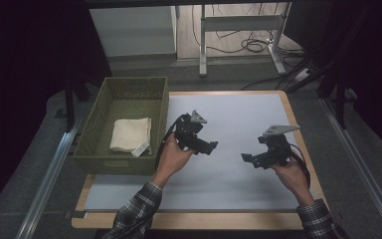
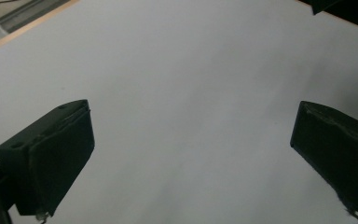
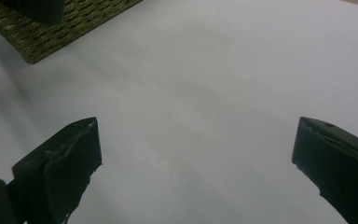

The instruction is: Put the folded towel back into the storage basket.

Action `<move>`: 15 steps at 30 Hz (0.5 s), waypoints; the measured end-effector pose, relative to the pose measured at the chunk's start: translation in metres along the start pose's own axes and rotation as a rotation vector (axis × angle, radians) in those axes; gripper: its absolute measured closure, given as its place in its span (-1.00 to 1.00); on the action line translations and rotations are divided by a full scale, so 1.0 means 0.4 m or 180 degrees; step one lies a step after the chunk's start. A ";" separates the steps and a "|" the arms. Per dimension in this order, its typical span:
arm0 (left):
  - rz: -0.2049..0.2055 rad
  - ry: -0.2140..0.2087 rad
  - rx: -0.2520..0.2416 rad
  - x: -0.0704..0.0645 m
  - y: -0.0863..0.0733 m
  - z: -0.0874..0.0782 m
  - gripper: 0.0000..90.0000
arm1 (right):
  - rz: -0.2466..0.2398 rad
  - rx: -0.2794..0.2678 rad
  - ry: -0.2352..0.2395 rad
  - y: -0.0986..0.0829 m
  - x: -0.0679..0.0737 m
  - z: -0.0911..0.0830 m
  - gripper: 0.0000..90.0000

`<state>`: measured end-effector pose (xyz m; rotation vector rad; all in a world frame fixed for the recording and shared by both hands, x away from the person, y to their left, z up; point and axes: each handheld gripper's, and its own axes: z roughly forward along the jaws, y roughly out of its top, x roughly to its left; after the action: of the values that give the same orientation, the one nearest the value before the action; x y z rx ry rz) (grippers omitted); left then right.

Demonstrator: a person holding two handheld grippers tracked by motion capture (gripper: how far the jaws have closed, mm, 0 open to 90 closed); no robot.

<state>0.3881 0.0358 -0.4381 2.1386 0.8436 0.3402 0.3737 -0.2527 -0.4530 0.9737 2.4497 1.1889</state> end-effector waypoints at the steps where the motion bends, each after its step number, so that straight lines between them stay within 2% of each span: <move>1: -0.0016 -0.0044 -0.0017 -0.006 -0.004 0.006 -1.00 | 0.0010 -0.0002 0.0002 -0.004 0.000 0.000 -0.97; 4: -0.0021 -0.0109 -0.0017 -0.021 -0.018 0.021 -1.00 | 0.0016 0.0006 -0.0015 -0.026 -0.001 0.002 -0.97; 6: -0.0019 -0.0166 0.0002 -0.039 -0.046 0.043 -1.00 | 0.0029 0.0006 -0.0011 -0.040 -0.003 0.005 -0.97; 15: -0.0047 -0.0199 0.0123 -0.074 -0.142 0.081 -1.00 | 0.0096 0.0076 -0.0021 -0.122 0.001 0.028 -0.97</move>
<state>0.3561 0.0233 -0.5010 2.1662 0.8361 0.2501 0.3563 -0.2673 -0.4977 1.0229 2.4581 1.1666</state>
